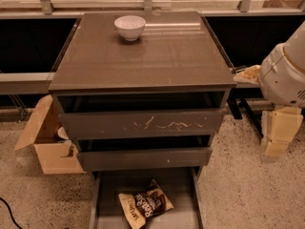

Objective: Pick brown chip bag from bottom drawer and place on counter

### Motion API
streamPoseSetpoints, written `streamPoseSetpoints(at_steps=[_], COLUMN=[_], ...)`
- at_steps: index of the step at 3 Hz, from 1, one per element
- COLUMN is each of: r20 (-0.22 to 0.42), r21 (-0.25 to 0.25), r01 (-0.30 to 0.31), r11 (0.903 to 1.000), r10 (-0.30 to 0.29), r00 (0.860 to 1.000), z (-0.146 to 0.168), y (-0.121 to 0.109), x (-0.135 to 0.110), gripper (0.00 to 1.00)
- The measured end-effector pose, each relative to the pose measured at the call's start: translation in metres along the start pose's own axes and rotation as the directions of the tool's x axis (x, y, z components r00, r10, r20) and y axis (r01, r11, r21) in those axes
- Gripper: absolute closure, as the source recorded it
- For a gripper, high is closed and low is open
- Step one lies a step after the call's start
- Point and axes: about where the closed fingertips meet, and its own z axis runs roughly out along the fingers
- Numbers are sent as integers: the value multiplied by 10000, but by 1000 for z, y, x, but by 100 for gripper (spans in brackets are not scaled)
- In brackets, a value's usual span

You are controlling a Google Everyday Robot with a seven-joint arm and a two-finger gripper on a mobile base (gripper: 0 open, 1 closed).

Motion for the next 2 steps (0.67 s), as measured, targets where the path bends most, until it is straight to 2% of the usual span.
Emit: streamPoseSetpoints(at_steps=[1, 2], r20=[0, 543], r21=[1, -420], r01=[0, 53], r11=[10000, 9991], r10=[0, -30], r00=[10000, 9985], z=[0, 38], y=[0, -5], x=[0, 2], gripper=[0, 0])
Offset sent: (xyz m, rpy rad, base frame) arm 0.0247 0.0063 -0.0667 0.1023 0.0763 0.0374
